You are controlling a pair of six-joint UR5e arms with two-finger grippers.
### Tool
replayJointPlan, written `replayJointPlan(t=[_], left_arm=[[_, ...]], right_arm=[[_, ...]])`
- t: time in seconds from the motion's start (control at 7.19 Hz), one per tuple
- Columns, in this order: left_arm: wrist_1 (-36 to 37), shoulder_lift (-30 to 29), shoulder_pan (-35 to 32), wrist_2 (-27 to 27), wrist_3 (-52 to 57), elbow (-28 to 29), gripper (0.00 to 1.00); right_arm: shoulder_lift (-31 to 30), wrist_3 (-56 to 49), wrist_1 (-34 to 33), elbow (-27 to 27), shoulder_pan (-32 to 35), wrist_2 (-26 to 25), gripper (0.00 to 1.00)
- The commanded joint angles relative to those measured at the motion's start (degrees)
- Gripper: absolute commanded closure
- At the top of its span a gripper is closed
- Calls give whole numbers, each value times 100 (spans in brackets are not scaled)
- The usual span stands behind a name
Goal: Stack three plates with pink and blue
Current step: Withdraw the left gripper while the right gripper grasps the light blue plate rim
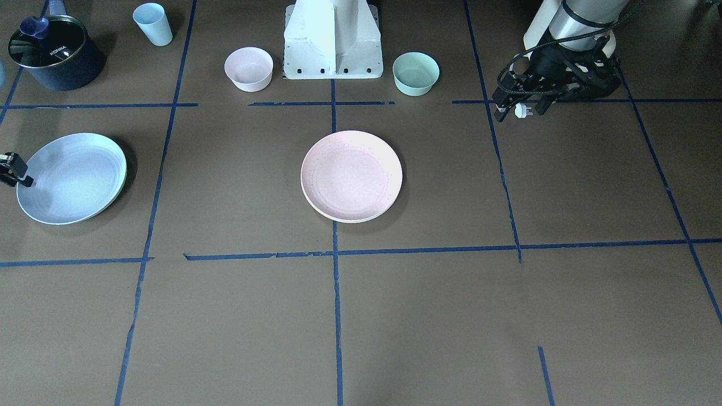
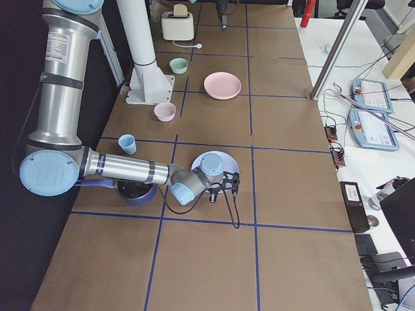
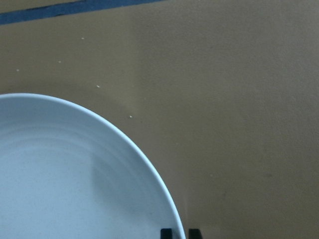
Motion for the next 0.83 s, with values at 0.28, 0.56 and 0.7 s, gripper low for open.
replayJointPlan(t=[0.28, 0.56, 0.7], left_arm=[[18, 225, -203, -1, 381, 22, 0], [114, 577, -572, 8, 1697, 57, 0], [114, 726, -722, 8, 2060, 119, 0]], right_arm=[[-51, 109, 807, 83, 284, 658, 100], [28, 642, 757, 773, 690, 1195, 100], [350, 1316, 722, 1029, 691, 1206, 100]])
